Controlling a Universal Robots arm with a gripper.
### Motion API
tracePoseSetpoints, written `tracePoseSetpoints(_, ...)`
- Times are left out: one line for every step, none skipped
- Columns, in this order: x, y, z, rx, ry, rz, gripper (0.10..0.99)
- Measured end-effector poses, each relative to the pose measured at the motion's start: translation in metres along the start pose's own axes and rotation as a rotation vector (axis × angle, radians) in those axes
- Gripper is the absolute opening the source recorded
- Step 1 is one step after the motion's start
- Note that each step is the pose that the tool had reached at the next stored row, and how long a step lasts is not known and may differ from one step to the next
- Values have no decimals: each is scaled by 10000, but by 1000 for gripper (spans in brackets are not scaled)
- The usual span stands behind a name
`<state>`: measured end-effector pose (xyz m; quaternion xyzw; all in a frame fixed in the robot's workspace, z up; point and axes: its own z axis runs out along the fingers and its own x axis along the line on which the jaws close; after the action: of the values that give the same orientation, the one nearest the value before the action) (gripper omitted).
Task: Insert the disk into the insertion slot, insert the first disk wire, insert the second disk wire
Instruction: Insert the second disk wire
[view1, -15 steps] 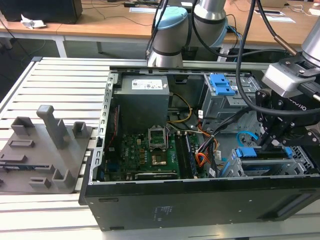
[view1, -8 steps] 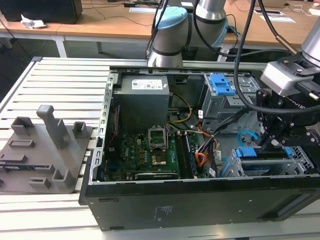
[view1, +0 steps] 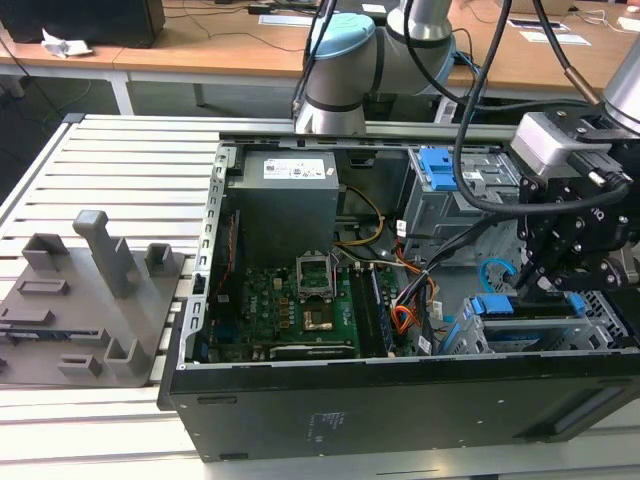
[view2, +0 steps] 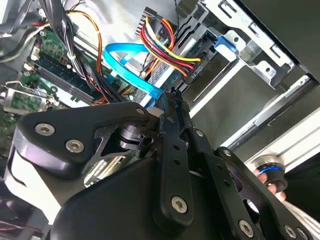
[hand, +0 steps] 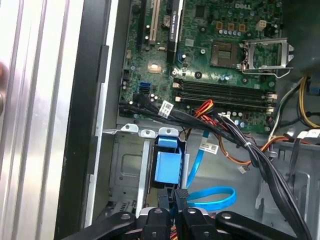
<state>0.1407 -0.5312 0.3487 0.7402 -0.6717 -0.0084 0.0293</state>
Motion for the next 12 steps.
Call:
tracePoseSetpoints(0,0,0,-3,-6,117,165)
tracePoseSetpoints(0,0,0,-10,-20,366,165)
tracePoseSetpoints(0,0,0,-13,-26,487,165)
tracePoseSetpoints(0,0,1,-16,-32,587,165)
tracePoseSetpoints(0,0,1,-19,-39,713,165)
tracePoseSetpoints(0,0,1,-22,-44,812,165)
tracePoseSetpoints(0,0,1,-26,-53,978,165)
tracePoseSetpoints(0,0,2,-32,-64,1184,165)
tracePoseSetpoints(0,0,2,-35,-73,1332,165)
tracePoseSetpoints(0,0,2,-40,-80,1470,165)
tracePoseSetpoints(0,0,2,-45,-90,1654,165)
tracePoseSetpoints(0,0,2,-51,-105,1902,165)
